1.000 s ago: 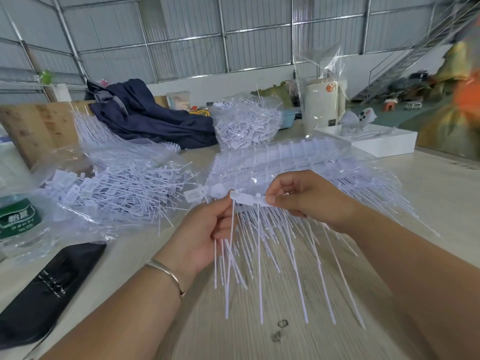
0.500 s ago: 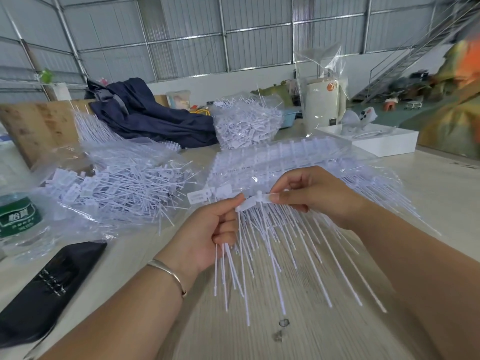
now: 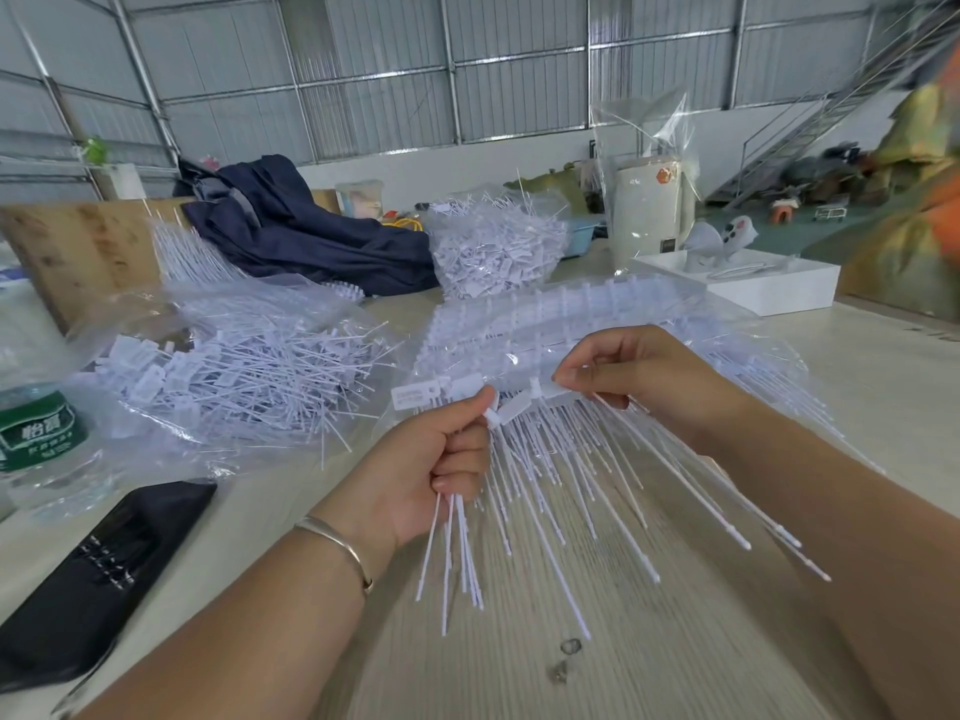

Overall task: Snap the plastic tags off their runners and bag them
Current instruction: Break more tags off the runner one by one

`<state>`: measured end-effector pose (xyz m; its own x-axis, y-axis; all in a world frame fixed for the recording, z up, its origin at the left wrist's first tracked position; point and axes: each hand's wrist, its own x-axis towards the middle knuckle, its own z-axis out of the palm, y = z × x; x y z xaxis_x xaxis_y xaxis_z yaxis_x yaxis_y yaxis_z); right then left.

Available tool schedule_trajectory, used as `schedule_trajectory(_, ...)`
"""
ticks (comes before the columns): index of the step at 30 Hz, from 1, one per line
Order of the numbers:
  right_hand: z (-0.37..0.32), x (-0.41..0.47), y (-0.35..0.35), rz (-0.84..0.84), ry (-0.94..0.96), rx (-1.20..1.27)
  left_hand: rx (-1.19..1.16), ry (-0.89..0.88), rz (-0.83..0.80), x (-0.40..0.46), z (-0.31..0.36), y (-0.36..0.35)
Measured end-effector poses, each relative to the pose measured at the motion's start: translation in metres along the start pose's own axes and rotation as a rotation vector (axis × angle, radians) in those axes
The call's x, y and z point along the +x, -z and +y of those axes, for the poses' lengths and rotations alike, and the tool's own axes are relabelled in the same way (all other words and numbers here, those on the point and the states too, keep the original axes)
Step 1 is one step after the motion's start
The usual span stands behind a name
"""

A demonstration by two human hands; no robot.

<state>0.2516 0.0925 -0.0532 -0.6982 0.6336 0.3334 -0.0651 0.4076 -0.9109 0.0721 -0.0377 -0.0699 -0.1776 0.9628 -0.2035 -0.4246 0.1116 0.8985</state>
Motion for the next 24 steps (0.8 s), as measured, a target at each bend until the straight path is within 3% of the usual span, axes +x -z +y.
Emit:
schedule_trajectory(8, 0.0, 0.0, -0.009, -0.052, -0.014, 0.0, -0.102, -0.123, -0.068, -0.003, -0.001, -0.008)
schedule_trajectory(13, -0.003, -0.002, -0.03, -0.118, 0.02, 0.063, -0.213, -0.107, -0.124, -0.004, -0.013, -0.021)
schedule_trajectory(17, -0.008, -0.003, -0.035, -0.063, 0.038, 0.028, -0.234, -0.116, -0.164, -0.003, -0.011, -0.022)
schedule_trajectory(20, -0.007, -0.005, -0.031, -0.022, 0.056, -0.134, -0.18, -0.114, -0.197, -0.004, -0.009, -0.018)
schedule_trajectory(24, -0.01, -0.004, -0.023, 0.079, 0.105, -0.207, -0.079, -0.11, -0.122, -0.003, -0.005, -0.012)
